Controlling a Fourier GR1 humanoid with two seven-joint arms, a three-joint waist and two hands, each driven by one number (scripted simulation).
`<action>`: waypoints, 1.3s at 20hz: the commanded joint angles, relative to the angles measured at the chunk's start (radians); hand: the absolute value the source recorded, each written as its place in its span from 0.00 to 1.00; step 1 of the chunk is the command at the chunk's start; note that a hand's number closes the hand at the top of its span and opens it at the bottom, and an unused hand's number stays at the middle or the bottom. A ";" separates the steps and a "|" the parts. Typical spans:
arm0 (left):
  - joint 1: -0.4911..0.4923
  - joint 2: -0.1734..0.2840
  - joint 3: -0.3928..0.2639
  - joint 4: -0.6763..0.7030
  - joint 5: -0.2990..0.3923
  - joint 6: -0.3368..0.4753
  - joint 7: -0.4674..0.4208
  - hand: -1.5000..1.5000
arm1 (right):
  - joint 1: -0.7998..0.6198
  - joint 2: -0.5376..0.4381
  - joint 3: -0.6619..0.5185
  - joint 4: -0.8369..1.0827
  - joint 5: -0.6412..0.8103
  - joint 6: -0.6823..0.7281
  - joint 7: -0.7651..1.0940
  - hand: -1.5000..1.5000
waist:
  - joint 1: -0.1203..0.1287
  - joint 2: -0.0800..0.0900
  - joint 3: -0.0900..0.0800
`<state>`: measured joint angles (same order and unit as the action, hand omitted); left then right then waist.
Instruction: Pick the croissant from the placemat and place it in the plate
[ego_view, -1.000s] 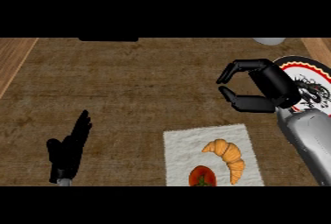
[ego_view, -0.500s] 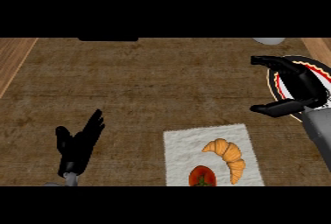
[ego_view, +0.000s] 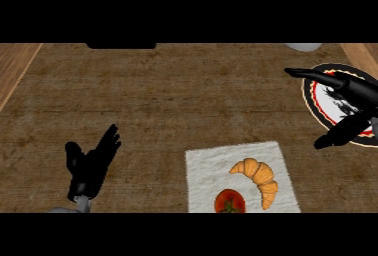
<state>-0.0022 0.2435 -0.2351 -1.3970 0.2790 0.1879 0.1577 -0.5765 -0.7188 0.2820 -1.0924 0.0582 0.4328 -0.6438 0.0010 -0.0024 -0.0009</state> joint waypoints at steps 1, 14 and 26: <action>-0.016 -0.017 -0.006 0.008 -0.011 0.006 0.011 0.50 | 0.027 -0.029 0.102 -0.115 0.134 0.005 0.035 0.00 | -0.008 -0.002 0.000; -0.018 -0.038 0.032 0.008 -0.044 -0.033 0.010 0.50 | 0.269 0.065 0.127 -0.488 0.376 -0.067 0.347 0.00 | -0.003 0.001 0.001; -0.013 -0.086 0.067 0.051 -0.096 -0.054 -0.015 0.50 | 0.424 0.163 0.147 -0.528 0.566 0.003 0.354 0.00 | -0.002 0.002 0.001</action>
<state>-0.0014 0.1773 -0.1807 -1.3910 0.2061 0.1440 0.1730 -0.2222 -0.5833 0.4222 -1.6158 0.5536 0.4513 -0.2545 0.0001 -0.0008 -0.0001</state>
